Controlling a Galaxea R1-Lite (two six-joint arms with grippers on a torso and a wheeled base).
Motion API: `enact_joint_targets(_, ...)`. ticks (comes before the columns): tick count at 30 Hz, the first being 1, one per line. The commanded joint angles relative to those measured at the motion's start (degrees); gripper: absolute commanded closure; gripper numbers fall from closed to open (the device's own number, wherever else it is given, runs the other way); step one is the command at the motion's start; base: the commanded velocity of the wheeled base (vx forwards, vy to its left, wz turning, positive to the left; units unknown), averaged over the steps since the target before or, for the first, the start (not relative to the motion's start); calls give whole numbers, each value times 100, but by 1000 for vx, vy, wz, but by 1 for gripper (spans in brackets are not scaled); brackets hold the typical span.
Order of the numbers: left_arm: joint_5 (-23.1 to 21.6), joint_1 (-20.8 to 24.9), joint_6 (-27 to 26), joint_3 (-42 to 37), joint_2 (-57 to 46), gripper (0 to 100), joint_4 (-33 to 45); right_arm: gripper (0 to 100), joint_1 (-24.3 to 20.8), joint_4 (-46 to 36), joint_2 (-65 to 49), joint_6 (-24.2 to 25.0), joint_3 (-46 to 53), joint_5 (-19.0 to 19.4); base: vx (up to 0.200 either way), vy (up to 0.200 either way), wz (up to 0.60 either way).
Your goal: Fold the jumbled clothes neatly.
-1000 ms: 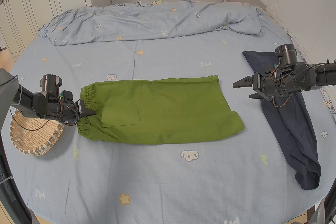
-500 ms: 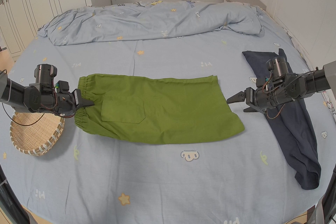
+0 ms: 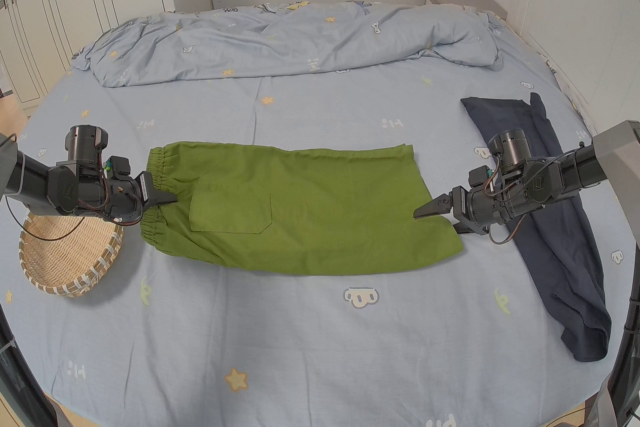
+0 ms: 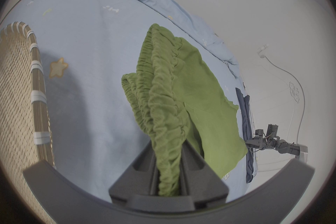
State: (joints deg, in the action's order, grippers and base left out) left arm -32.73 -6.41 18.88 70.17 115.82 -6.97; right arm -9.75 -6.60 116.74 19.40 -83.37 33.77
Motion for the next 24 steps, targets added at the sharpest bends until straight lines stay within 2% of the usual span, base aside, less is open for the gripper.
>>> enact_joint_targets(1,4,-9,1,6,46,100,-6,0,-18,-26,165,3,5,-2,0,0,0)
enact_joint_targets(5,4,-9,1,14,46,100,-6,0,-35,-26,165,3,14,7,0,0,0)
enact_joint_targets(6,4,-9,1,6,46,100,-6,100,-35,-17,165,12,14,7,0,0,0)
enact_joint_targets(24,4,-9,-7,14,81,100,21,100,8,-35,16,3,40,-28,0,0,0)
